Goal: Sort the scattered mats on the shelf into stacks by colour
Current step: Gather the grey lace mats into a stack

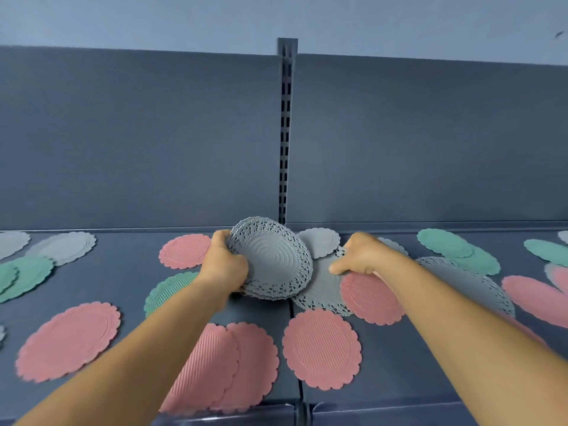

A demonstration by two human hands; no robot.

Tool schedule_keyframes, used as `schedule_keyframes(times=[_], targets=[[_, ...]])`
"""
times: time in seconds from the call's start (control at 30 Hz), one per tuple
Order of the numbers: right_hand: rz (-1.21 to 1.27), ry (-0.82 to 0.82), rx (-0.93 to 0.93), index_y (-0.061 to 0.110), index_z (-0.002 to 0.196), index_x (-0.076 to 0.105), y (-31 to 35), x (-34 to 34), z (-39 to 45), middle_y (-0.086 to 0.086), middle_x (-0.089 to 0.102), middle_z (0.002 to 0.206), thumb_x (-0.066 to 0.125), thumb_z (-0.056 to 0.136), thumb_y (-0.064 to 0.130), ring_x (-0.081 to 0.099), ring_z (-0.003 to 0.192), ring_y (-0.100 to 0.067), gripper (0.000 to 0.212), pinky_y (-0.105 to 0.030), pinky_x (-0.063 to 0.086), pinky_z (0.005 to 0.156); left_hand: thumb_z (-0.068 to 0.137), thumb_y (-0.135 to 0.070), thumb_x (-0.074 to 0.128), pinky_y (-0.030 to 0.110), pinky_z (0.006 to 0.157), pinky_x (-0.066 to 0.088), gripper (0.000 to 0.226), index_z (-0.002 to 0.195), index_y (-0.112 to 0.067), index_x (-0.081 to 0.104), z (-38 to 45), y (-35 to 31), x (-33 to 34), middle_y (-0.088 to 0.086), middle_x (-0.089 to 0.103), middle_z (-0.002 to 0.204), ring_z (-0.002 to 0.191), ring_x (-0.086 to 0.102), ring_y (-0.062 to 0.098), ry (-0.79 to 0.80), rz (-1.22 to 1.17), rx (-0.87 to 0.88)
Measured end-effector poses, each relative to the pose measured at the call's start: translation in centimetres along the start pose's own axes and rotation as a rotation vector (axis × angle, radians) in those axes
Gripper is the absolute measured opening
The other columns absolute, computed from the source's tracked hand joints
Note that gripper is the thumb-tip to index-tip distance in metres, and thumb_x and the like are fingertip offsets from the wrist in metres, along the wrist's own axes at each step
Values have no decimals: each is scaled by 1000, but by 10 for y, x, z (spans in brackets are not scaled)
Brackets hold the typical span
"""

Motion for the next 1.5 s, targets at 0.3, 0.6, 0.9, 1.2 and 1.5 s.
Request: schedule_keyframes(times=[0.3, 0.6, 0.9, 1.2, 1.5], targets=[[332, -349, -45, 12, 98, 64, -13, -17, -8, -4, 60, 87, 54, 88, 17, 51, 78, -24, 15, -24, 32, 51, 80, 13, 42, 34, 60, 48, 52, 115, -25, 44, 0, -8, -4, 11, 60, 85, 76, 57, 29, 32, -39, -1], [454, -339, -45, 23, 125, 61, -18, -24, -18, 3, 58, 93, 40, 93, 17, 50, 75, -19, 39, -24, 35, 56, 85, 8, 33, 27, 52, 42, 43, 110, -25, 44, -10, -16, -6, 6, 54, 80, 64, 50, 21, 85, -65, 32], [792, -466, -55, 22, 138, 48, -14, -22, -44, 3, 55, 137, 41, 97, 21, 51, 125, -21, 42, -35, 40, 101, 88, 7, 37, 45, 78, 53, 45, 118, -25, 45, -25, -20, -7, 4, 57, 93, 87, 54, 27, 187, -207, 10], [1260, -255, -81, 25, 113, 64, 0, -14, -57, -10, 68, 118, 40, 99, 20, 64, 107, -23, 28, -41, 50, 96, 88, 11, 37, 45, 81, 47, 51, 117, -29, 44, -35, -43, 10, 0, 57, 98, 88, 54, 24, 277, -374, 117], [1524, -153, -61, 12, 105, 65, -20, -11, -64, -6, 72, 92, 39, 100, 7, 68, 73, -17, 27, -30, 55, 58, 89, 4, 38, 37, 76, 49, 44, 117, -29, 38, -34, -59, 51, 3, 55, 107, 93, 51, 23, 245, -199, 176]])
Point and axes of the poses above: each hand's wrist, its own z-axis towards the middle knuckle, its own x-axis out of the palm, y = z × x, the point moved 5 cm from there along z, towards the middle knuckle
